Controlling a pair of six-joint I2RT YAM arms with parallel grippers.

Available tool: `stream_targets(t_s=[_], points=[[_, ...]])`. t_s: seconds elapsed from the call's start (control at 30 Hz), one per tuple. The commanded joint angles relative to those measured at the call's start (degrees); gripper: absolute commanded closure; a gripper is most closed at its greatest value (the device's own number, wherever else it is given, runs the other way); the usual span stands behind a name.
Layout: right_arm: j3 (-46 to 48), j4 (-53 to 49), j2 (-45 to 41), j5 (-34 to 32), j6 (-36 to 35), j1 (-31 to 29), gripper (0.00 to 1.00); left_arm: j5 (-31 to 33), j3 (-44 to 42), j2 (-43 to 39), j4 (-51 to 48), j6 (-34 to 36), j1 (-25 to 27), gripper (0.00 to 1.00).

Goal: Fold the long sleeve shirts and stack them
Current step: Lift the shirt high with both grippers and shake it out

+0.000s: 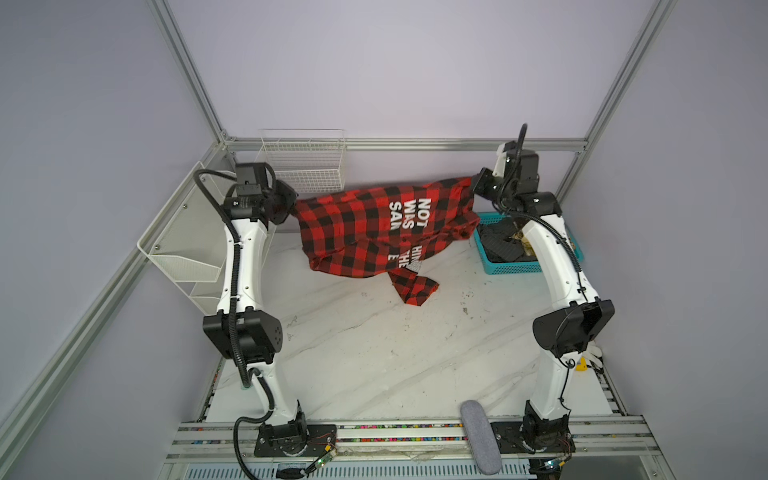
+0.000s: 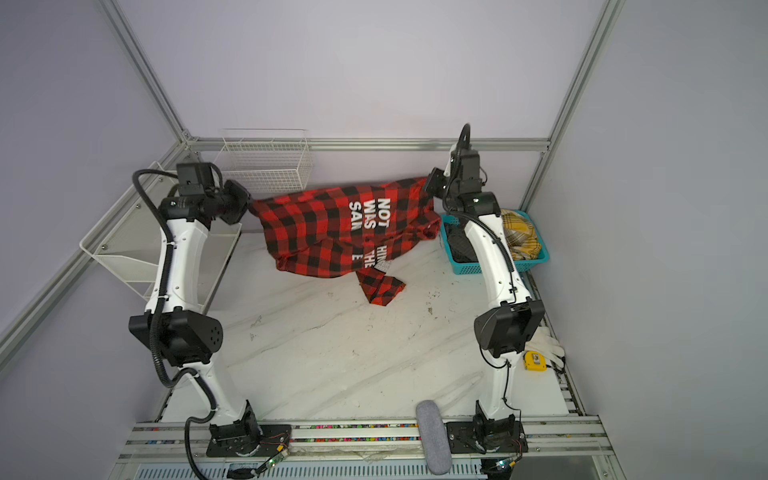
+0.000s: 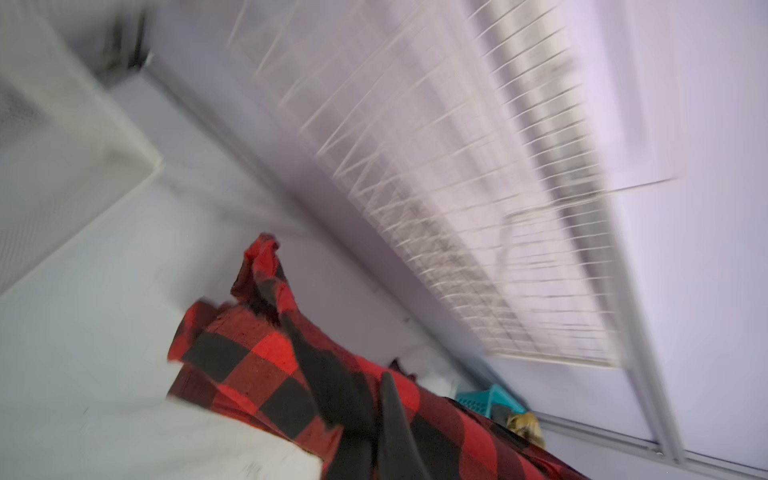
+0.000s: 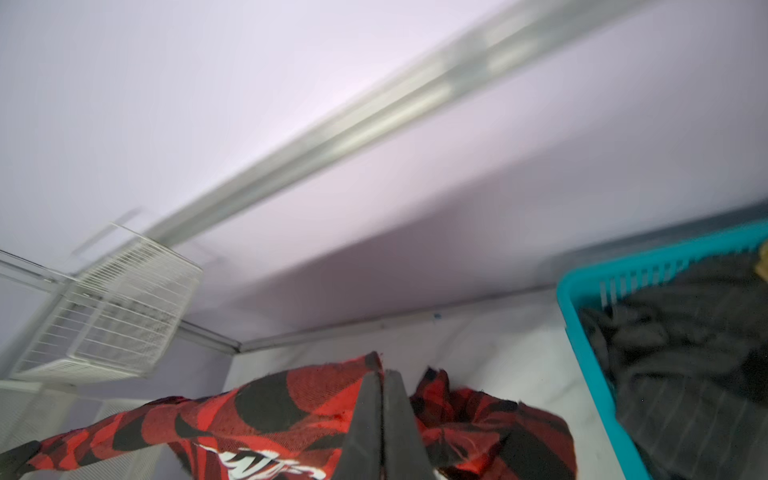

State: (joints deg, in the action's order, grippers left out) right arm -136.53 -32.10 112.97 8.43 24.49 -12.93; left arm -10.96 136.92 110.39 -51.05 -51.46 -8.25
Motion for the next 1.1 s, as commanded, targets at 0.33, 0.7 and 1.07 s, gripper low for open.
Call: stream_targets(t_s=[0.33,0.7,1.07], points=[[67.78,17.52,-37.85,1.32,3.5,-0.81,1.0,-1.04,-70.26,-42.23,9.79,2.56,-0.56,1.0],[98.66,14.93,-45.14,2.19,8.42,-2.11,1.0,1.52,-100.86,-45.24,11.58,4.95,0.85,1.0],[88.3,24.33,-19.87,2.11,7.41,-2.14,1.0,3.24,-91.57,-28.28,19.23,3.91,1.4,1.0]])
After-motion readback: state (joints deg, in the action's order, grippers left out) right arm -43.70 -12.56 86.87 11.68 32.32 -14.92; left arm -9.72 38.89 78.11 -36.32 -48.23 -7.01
